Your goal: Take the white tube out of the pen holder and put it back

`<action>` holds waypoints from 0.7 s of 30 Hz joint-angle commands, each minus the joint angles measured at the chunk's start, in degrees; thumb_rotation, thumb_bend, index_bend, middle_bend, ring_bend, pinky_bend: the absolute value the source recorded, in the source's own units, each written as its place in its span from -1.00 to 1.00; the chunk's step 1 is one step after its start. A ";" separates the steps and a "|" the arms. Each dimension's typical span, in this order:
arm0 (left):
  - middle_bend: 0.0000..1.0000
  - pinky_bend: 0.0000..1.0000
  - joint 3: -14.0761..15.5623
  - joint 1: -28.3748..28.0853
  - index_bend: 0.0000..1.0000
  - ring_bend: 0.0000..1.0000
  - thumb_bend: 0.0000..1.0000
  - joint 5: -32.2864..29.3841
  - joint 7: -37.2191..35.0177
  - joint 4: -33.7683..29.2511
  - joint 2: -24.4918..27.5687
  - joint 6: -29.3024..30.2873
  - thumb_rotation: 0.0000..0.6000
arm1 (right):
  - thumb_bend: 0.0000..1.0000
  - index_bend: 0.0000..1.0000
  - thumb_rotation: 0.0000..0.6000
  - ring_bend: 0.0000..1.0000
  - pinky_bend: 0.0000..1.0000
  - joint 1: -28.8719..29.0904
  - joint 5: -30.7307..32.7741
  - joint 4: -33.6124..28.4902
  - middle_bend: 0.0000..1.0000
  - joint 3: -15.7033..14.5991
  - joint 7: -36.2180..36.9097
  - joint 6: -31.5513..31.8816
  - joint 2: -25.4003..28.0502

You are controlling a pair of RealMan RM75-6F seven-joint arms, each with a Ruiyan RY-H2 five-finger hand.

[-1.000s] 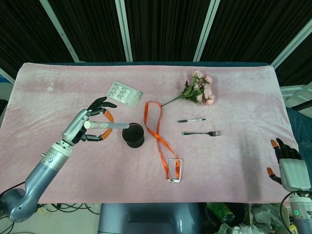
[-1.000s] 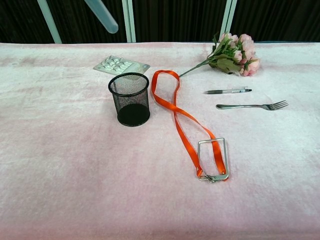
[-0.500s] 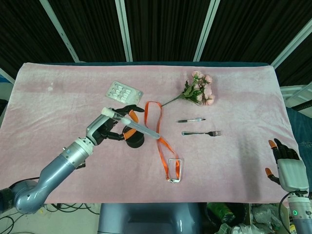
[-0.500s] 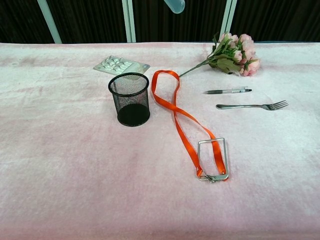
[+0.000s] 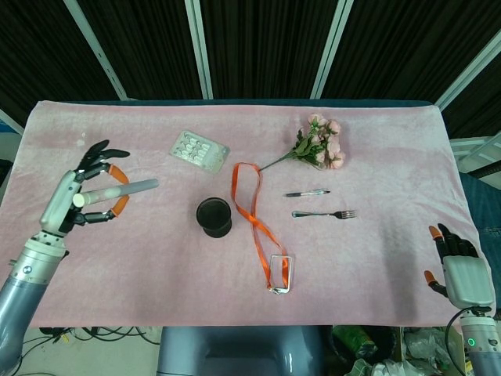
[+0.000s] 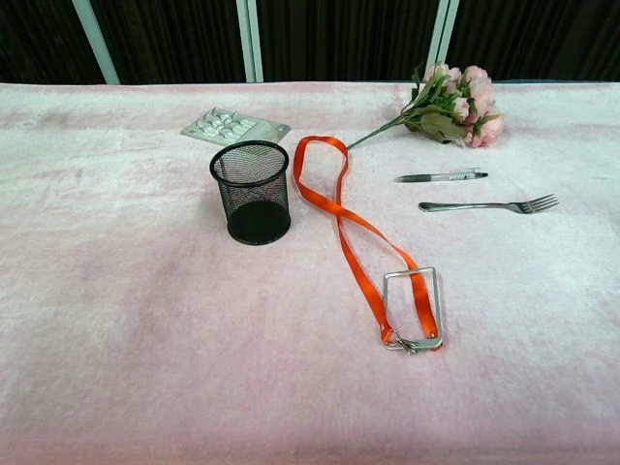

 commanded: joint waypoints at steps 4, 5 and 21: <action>-0.59 -1.00 3.26 -3.52 0.19 -1.00 -0.09 -2.79 2.03 6.02 -5.54 -3.03 1.00 | -0.56 -0.95 1.00 -0.72 -0.64 0.04 -0.05 0.02 -0.89 0.04 0.11 0.06 0.00; -0.59 -1.00 3.21 -4.29 0.19 -1.00 -0.09 -3.02 2.37 6.15 -6.22 -3.49 1.00 | -0.56 -0.95 1.00 -0.72 -0.64 0.04 -0.04 0.03 -0.89 0.06 0.15 0.09 0.01; -0.59 -1.00 0.59 -21.99 0.20 -1.00 -0.09 -17.72 21.95 1.16 -19.25 -11.13 1.00 | -0.56 -0.95 1.00 -0.72 -0.64 -0.12 -0.37 -0.04 -0.89 0.04 1.14 0.48 0.51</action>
